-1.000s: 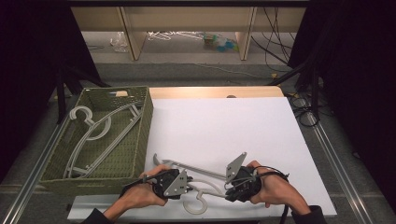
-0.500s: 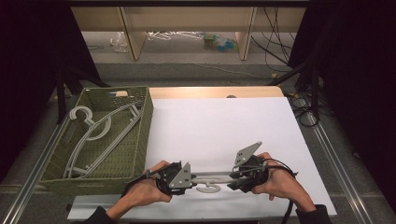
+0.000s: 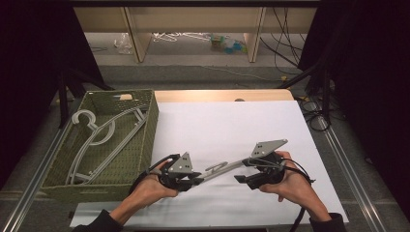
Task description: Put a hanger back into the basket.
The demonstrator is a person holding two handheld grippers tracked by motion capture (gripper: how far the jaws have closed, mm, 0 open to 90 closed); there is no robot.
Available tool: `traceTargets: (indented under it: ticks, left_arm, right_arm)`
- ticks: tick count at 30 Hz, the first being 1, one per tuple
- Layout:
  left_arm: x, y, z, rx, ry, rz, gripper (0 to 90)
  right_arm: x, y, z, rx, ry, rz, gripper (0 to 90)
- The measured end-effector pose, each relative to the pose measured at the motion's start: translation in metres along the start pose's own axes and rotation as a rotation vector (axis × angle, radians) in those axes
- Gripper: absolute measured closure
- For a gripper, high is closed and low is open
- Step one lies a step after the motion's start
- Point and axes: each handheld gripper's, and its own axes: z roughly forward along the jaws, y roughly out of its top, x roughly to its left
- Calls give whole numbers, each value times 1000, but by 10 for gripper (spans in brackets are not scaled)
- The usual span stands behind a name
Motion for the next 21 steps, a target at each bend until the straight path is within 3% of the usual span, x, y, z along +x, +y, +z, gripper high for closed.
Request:
traceTargets:
  ticks: [1, 2, 3, 4, 5, 6, 9, 11, 15, 17, 21]
  left_arm:
    - [0, 0, 0, 0, 0, 0, 793]
    - [3, 0, -1, -15, -5, -44, 792]
    - [3, 0, -1, -15, -5, -44, 792]
    - [5, -1, -2, -26, -17, -77, 792]
    - [6, -2, -3, -42, -27, -107, 792]
    - [7, -3, -4, -46, -32, -124, 792]
    - [9, -4, -7, -76, -42, -185, 792]
    - [10, -6, -10, -88, -36, -220, 792]
    - [12, -7, -16, -106, -39, -260, 792]
    - [12, -5, -20, -118, -43, -260, 792]
    - [12, -4, -28, -146, -48, -283, 792]
  right_arm:
    - [0, 0, 0, 0, 0, 0, 397]
    - [1, -1, 0, 12, 15, -1, 390]
    - [1, -1, 0, 12, 15, -1, 390]
    - [1, -2, 1, -8, 11, -6, 390]
    - [2, -2, 0, 7, 25, -4, 390]
    - [3, -3, 2, -16, 20, -8, 388]
    - [7, -6, 1, -7, 35, 1, 385]
    - [11, -10, 2, -53, 36, 10, 374]
    - [14, -18, 1, -115, 15, 37, 366]
    - [15, -26, 1, -147, 10, 55, 343]
    - [15, -32, 2, -163, -2, 74, 329]
